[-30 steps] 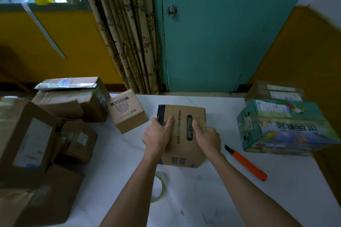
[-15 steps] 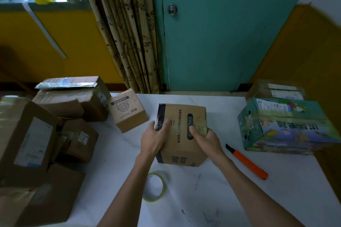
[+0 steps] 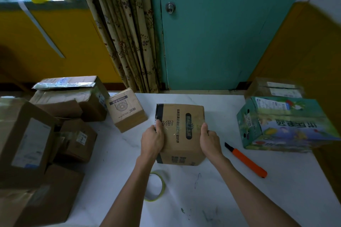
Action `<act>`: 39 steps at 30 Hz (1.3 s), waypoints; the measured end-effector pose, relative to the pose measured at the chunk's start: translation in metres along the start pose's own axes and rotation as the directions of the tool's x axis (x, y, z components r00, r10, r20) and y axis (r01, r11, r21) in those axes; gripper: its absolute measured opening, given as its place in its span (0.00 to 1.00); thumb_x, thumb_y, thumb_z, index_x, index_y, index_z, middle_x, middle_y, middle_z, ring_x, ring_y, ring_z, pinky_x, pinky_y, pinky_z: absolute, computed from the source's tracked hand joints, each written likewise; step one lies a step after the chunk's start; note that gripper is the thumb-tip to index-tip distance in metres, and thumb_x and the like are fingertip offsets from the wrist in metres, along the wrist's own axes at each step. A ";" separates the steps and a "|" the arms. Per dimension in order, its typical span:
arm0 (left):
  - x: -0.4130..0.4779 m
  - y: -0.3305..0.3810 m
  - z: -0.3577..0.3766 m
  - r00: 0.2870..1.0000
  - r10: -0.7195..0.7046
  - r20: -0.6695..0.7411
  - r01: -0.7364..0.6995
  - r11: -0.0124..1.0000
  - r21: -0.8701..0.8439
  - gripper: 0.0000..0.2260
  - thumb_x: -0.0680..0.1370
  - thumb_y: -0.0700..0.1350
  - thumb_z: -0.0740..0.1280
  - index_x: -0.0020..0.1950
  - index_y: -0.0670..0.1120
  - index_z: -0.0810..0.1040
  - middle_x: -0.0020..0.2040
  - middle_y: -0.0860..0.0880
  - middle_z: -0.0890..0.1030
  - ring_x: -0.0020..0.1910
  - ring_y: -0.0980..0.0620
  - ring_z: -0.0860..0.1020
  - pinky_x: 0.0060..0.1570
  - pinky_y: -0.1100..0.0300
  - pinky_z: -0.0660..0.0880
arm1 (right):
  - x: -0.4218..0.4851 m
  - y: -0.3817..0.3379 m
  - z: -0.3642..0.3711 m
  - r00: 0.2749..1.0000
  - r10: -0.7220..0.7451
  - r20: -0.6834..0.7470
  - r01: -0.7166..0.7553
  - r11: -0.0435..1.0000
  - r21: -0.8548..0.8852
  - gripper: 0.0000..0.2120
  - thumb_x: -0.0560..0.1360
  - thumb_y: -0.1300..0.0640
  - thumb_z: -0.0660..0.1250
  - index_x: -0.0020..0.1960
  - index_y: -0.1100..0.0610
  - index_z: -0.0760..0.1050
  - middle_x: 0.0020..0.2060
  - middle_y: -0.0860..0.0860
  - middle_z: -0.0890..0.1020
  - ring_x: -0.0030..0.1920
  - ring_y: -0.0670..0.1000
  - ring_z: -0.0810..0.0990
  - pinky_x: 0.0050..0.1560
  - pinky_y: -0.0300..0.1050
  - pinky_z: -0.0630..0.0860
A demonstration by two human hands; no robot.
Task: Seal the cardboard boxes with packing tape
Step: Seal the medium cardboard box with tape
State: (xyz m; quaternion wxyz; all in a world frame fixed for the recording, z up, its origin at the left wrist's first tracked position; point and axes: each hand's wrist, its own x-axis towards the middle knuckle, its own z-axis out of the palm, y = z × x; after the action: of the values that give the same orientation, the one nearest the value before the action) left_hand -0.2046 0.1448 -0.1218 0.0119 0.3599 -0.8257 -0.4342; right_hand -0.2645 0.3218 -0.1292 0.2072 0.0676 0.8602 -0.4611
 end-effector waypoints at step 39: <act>-0.054 -0.035 -0.021 0.987 0.139 0.080 -0.102 0.929 -0.356 0.14 0.83 0.58 0.62 0.67 0.58 0.78 0.55 0.55 0.85 0.52 0.55 0.84 0.53 0.49 0.82 | -0.045 0.038 -0.010 0.877 -0.050 0.477 -0.259 0.787 0.560 0.39 0.62 0.29 0.75 0.70 0.40 0.71 0.62 0.47 0.81 0.62 0.50 0.80 0.63 0.60 0.77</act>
State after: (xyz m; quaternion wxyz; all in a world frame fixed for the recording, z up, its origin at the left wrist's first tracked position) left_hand -0.1373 0.1494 -0.1188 0.0598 0.2775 -0.7550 -0.5910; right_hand -0.2154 0.3544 -0.1344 0.4012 0.0663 0.5845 -0.7021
